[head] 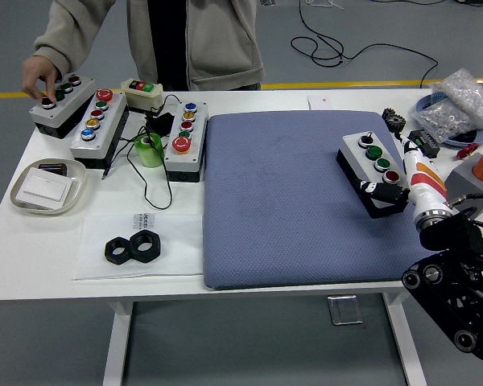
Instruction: Pick up the button,place it on the desk,press the button,press the button
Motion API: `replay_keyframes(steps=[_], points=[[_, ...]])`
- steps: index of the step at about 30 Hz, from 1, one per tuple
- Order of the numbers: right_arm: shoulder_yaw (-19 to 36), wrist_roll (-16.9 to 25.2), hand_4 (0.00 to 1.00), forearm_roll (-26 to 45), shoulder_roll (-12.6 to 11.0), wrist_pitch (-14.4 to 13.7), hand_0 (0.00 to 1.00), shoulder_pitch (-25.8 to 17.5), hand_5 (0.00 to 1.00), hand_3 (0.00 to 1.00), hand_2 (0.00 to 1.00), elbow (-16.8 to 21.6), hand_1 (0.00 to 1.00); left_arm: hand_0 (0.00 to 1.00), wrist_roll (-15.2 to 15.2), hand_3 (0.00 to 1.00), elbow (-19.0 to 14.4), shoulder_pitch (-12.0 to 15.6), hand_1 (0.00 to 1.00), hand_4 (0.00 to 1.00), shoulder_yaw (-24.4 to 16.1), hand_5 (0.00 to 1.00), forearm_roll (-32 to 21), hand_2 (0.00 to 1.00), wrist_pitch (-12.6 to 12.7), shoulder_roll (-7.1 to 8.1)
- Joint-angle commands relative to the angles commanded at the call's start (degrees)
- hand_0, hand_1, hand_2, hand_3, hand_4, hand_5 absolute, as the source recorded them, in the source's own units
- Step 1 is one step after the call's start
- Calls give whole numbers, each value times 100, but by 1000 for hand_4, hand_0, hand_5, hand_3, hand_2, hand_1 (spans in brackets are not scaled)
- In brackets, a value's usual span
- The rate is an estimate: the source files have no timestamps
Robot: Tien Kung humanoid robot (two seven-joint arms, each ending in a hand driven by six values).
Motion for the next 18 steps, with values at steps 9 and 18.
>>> replay_keyframes(steps=[9,18], points=[[-106,-312,998,-69,34,275,990,269,359,939,925,-309,857,741,-44,809,6,-16,817,586,78,998,-155,841,14,-6],[-240,-484,998,154,38,670,958,672,359,902,834,-666,763,741,-85,809,7,-39,818,586,173,998,-331,840,20,-26]])
